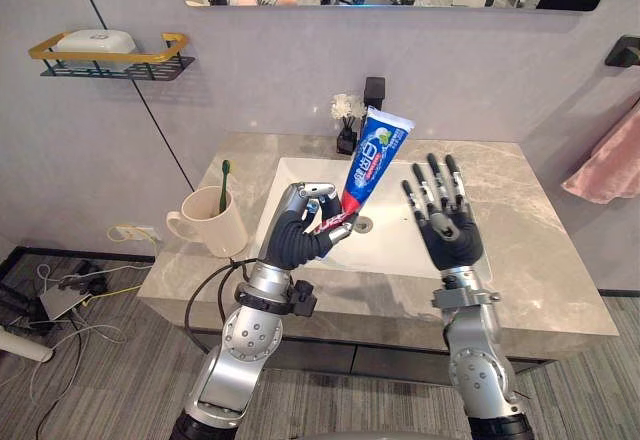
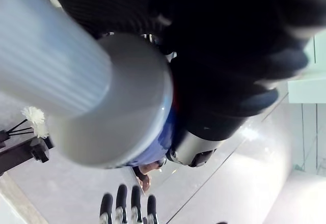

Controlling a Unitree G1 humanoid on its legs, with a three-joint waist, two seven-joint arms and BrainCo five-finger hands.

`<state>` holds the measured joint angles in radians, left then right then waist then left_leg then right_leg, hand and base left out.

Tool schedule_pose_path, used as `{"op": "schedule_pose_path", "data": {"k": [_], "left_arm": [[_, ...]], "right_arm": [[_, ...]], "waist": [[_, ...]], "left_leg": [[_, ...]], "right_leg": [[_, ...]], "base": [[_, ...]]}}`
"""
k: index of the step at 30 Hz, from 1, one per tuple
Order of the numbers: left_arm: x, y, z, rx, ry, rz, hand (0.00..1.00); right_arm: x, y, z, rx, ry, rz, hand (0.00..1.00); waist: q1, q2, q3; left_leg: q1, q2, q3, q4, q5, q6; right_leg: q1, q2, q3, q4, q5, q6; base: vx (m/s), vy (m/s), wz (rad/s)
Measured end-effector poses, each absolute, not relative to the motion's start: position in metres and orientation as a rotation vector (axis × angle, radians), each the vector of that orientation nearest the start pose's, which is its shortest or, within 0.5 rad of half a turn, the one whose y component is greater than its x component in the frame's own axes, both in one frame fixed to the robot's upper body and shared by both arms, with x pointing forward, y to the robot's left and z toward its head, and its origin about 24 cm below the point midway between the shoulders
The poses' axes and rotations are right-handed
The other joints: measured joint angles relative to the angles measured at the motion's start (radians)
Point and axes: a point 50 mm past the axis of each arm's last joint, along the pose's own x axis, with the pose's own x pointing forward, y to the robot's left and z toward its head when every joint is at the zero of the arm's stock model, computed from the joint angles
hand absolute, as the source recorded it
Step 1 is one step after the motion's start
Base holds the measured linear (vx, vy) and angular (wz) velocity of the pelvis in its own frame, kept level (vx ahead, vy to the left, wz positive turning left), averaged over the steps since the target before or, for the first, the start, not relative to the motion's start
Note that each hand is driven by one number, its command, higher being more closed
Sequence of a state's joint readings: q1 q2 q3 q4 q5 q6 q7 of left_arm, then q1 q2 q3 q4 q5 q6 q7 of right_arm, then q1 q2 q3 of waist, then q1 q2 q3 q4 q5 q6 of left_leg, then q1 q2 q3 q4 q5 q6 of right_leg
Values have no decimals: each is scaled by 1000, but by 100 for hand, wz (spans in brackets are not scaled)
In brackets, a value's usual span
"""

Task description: Organize washtable

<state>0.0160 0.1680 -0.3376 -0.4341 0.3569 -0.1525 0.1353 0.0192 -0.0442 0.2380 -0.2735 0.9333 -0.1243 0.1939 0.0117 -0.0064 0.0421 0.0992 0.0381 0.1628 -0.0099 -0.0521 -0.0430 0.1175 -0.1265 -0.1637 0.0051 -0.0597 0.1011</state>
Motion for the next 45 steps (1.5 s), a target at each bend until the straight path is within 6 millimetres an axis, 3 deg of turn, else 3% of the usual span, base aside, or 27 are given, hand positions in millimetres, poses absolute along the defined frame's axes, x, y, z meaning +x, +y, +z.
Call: {"op": "schedule_pose_path", "data": {"k": [2,11,32,33,45], "left_arm": [[215,87,137,380,-608,-209,100],[218,74,135,372,-612,-257,100],[216,63,121,366,-580,-325,100],[216,62,120,366,-579,-328,100],[213,64,112,383,-559,-328,100]], "right_arm": [[235,-89,114,936,-301,524,0],[233,-66,119,979,-262,632,0],[239,-77,119,944,-259,600,0],[239,-78,119,943,-261,597,100],[247,-83,123,929,-279,584,100]], "waist": [[0,-2,3],[-2,-11,11],[1,-15,13],[1,-15,13],[0,-12,25]], "left_leg": [[0,-1,-1,0,0,0],[1,-3,-1,0,0,1],[2,-4,-1,-12,4,6],[2,-4,-1,-12,4,6],[2,-5,-1,-14,4,6]], "right_leg": [[0,-1,0,0,0,0],[0,-2,0,0,0,0],[0,-3,0,0,0,0],[0,-3,0,0,0,0],[-1,-3,1,0,0,0]], "base": [[0,0,0],[0,0,0],[0,0,0],[0,0,0],[0,0,0]]}}
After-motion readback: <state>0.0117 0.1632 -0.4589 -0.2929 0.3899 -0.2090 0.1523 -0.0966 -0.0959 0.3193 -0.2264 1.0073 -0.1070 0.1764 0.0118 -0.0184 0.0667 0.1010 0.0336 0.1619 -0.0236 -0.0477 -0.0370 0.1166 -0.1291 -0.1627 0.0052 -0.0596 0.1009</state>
